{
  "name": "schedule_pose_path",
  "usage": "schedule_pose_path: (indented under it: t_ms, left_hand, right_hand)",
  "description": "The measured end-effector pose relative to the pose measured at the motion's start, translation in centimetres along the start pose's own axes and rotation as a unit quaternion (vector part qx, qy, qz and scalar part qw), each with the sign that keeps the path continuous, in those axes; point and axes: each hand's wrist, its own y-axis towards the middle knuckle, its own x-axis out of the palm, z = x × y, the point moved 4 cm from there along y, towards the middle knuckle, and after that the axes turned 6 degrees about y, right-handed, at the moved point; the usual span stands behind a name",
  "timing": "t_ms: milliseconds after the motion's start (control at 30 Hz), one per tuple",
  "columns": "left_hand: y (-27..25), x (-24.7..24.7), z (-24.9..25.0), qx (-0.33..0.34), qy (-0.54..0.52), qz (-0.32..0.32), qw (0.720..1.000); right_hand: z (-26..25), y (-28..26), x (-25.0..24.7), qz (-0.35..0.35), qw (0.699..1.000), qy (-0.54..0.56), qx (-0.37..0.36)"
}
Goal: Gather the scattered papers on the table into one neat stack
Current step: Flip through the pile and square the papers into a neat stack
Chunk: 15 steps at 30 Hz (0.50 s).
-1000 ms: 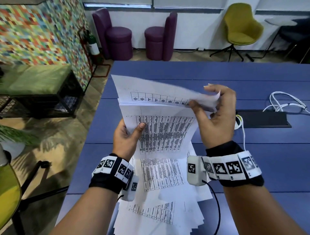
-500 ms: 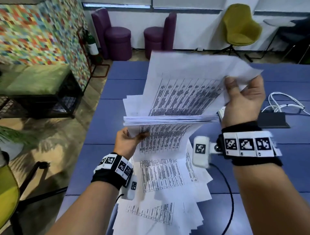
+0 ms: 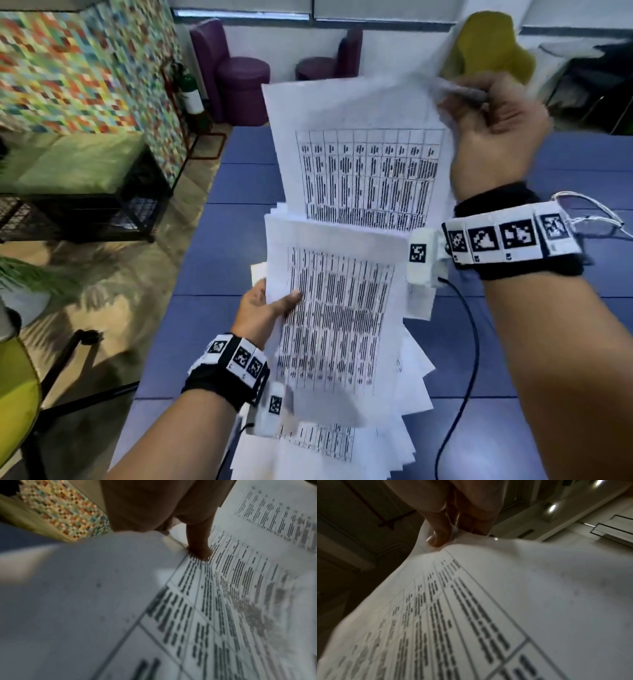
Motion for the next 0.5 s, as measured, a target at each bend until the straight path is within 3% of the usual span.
schedule_pose_path:
  t_ms: [67,167,300,400,500]
  left_hand:
    - [-1.0,-1.2,-2.7,-0.041,0.017,-0.001,0.999]
    - [-2.4,-3.4,-6.4,-0.098,0.064,0.014,0.993]
    - [-3.5,-5.9,-9.1,-0.153,0.191,0.025,0.969]
    - [-3.5,-6.6,-9.2,-0.179,0.252,0.014,0.951]
    - [-2.9,-7.7,-10.2,-0.208,0.256,0.001,0.944]
  right_hand:
    - [0.6,-0.2,0.4,-0.017,0.999,-0.03,0.0]
    - [0.7,0.0,0.2,0.014,0.996,-0.076,-0.037]
    - [0.3,0.0,0.6,0.043,0.996,-0.054,-0.054]
    - [4.3,-0.5,-0.3,0.049,0.992,-0.107,0.042]
    - [8.7,-2.4,-2.1,0.018,0.953,-0.25,0.171]
